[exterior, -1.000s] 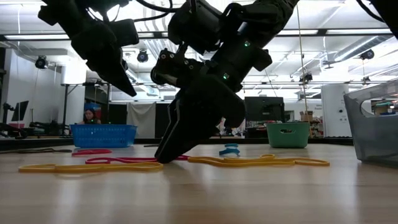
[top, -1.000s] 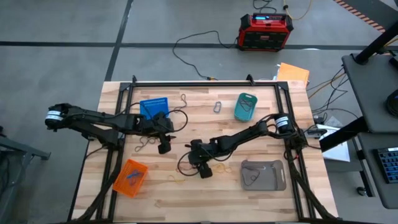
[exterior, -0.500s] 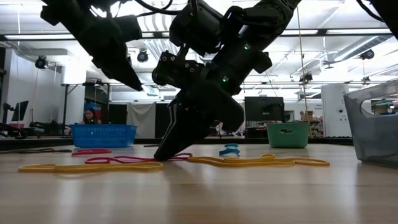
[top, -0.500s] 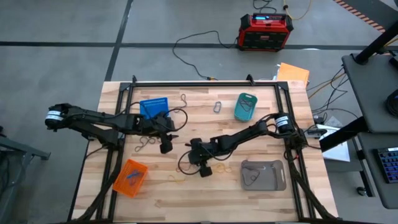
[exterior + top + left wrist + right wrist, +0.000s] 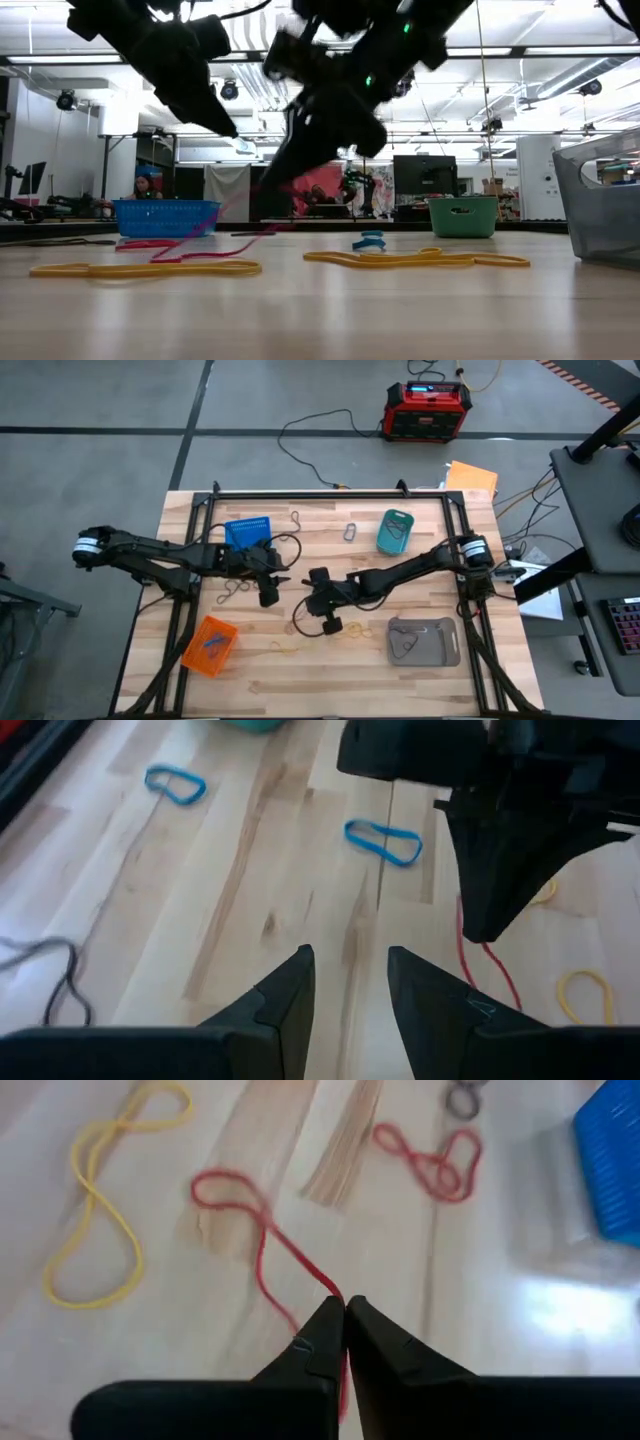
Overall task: Sort rubber bands into baskets
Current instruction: Put the bottom orange rubber band into the left blue bin
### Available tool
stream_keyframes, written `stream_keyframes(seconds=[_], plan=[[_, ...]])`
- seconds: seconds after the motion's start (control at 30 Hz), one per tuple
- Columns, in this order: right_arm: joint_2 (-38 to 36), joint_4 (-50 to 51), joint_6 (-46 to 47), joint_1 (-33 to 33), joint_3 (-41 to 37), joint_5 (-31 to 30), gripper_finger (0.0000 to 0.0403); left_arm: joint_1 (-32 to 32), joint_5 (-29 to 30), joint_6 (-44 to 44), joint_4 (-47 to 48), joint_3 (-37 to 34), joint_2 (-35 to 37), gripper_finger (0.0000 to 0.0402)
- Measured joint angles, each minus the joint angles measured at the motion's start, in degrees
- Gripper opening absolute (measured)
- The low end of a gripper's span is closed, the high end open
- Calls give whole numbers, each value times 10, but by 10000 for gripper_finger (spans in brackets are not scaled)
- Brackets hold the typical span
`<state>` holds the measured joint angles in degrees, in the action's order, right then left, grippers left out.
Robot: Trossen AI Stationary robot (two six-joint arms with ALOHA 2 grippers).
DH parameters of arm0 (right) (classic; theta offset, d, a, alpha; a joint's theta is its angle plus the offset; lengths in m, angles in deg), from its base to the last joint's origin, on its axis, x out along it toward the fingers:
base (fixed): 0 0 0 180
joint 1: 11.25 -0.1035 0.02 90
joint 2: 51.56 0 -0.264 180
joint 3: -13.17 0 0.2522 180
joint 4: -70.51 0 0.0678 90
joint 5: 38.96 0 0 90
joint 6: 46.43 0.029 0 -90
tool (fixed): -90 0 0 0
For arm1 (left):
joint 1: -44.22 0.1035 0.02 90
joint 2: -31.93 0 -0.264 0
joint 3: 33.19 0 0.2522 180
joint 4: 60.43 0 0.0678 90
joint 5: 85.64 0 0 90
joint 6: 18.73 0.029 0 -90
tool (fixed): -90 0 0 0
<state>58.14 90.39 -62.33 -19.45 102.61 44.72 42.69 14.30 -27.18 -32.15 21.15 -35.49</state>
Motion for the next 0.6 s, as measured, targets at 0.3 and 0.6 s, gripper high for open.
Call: stream_keyframes(seconds=[0.3,0.6], plan=[[-54,-10,-28,0,-6,-69,9,-1,-69,29,-55,0,0,113],[-69,-39,-61,0,-7,-89,9,-2,-122,35,-55,0,0,120]])
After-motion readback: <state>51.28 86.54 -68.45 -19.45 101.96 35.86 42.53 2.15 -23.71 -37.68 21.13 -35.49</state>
